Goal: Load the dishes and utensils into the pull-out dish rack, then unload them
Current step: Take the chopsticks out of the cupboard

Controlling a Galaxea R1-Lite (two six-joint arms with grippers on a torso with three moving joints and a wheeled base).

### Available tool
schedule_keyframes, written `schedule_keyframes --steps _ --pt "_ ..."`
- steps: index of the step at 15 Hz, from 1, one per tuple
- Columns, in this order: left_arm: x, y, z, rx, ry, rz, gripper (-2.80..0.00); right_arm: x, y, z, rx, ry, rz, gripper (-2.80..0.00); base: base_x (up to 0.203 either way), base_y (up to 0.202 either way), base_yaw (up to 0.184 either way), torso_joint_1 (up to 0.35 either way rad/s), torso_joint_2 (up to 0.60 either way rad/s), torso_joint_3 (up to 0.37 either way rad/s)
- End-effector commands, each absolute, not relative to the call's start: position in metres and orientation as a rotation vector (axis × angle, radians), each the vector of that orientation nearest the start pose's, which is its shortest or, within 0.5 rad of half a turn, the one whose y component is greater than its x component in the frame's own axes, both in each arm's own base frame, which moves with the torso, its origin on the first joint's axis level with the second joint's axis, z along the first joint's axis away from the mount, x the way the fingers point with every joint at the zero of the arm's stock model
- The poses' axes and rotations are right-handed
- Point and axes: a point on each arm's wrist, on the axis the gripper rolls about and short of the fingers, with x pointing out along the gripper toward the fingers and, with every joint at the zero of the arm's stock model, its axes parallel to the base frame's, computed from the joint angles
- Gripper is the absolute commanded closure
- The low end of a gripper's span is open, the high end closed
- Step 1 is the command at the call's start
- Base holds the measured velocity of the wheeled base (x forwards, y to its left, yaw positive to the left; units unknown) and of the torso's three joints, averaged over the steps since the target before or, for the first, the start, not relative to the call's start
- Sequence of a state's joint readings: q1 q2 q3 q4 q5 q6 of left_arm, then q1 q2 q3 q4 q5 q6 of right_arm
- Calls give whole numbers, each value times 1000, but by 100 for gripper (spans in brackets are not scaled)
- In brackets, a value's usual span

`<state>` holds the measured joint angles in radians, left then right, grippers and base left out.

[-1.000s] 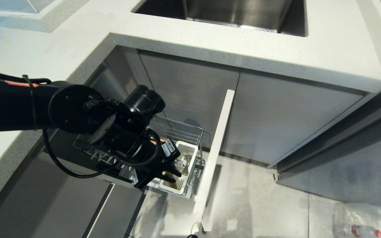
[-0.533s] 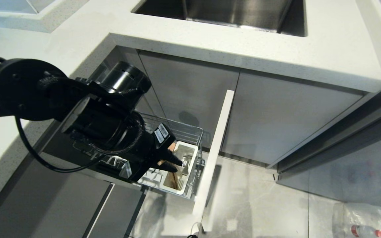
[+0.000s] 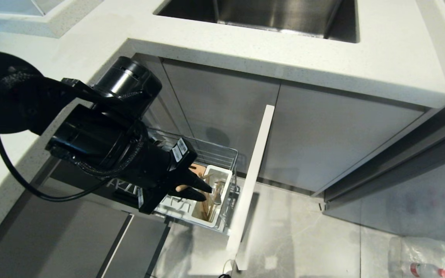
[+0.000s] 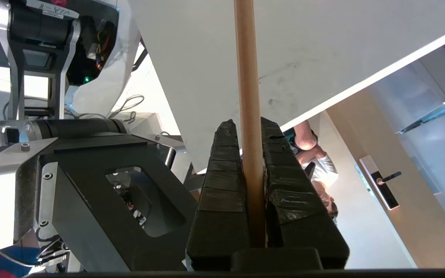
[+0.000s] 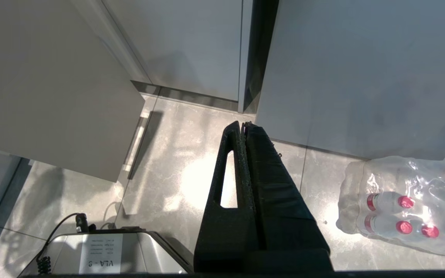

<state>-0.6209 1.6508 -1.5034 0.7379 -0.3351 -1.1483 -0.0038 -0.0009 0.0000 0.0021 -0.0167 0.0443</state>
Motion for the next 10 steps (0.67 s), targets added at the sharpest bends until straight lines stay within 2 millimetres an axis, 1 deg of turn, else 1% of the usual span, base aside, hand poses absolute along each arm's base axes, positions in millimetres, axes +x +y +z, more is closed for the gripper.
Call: schedule_keyframes --steps 1,4,7,10 --pt "213 -161 275 -866 1284 -269 0 -23 0 75 44 4 -20 0 0 0 0 0 0 0" --pt "204 -156 286 -876 1251 -298 0 -23 0 75 44 4 -22 0 0 0 0 0 0 0" --pt "184 -145 308 -881 1205 -347 0 -23 0 75 44 3 -21 0 0 0 0 0 0 0" --pt "156 -134 331 -875 1099 -401 0 -23 0 75 44 4 -20 0 0 0 0 0 0 0"
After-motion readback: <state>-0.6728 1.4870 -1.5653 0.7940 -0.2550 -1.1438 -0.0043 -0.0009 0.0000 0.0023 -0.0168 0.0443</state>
